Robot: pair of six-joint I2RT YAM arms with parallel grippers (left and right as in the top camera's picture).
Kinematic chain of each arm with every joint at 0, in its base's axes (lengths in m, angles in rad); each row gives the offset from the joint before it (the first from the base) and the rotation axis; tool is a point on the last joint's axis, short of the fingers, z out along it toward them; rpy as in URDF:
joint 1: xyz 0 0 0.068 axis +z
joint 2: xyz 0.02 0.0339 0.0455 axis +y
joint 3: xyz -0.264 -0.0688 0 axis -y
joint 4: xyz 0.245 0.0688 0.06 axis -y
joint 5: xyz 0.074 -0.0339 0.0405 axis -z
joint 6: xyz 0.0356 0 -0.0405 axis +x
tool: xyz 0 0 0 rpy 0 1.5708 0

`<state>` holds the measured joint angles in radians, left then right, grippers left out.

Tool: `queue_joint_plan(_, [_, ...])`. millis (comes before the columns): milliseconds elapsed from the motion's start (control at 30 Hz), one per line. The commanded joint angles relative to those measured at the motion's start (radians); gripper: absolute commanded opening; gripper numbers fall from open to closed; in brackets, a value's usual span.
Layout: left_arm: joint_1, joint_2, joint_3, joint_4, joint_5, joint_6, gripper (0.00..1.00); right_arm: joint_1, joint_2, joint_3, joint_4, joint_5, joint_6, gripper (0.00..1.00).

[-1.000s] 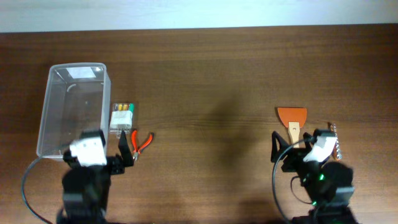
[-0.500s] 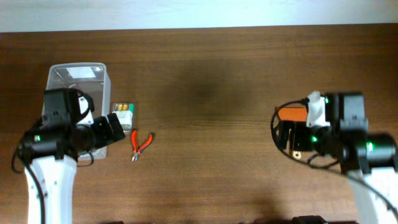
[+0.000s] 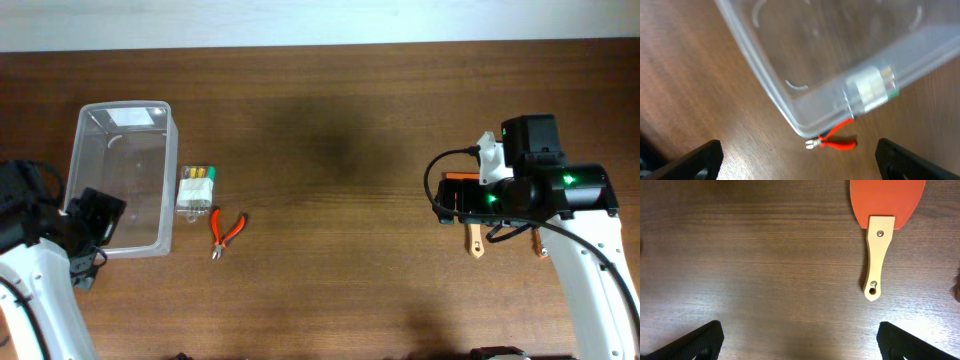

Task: Pack container
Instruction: 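Move left gripper to the clear container and right gripper over scraper, then grasp the clear container's near rim with the left gripper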

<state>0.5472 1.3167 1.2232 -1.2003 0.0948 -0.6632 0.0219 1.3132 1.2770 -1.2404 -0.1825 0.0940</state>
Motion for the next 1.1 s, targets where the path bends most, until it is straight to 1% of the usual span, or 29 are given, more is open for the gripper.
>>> queue_joint_plan(0, [0.013,0.030,0.014,0.003,-0.081,-0.066,0.99,-0.003,0.001,0.020,0.006,0.010,-0.012,0.99])
queue_joint_plan(67, [0.012,0.054,0.005,0.008,-0.109,-0.090,0.99,-0.003,0.001,0.020,0.006,0.010,-0.013,0.99])
queue_joint_plan(233, [0.012,0.155,-0.010,0.042,-0.121,-0.111,0.99,-0.003,0.001,0.020,0.006,0.010,-0.039,0.99])
queue_joint_plan(633, [0.012,0.414,-0.011,0.135,-0.127,-0.111,0.99,-0.003,0.001,0.020,0.006,0.011,-0.039,0.99])
queue_joint_plan(900, [0.012,0.507,-0.011,0.183,-0.164,-0.110,0.99,-0.003,0.001,0.020,0.003,0.010,-0.038,0.99])
queue_joint_plan(1000, [0.012,0.518,-0.011,0.188,-0.171,-0.110,0.93,-0.003,0.001,0.020,0.002,0.011,-0.038,0.99])
queue_joint_plan(1067, [0.012,0.518,-0.011,0.191,-0.171,-0.110,0.84,-0.003,0.001,0.020,0.002,0.011,-0.038,0.99])
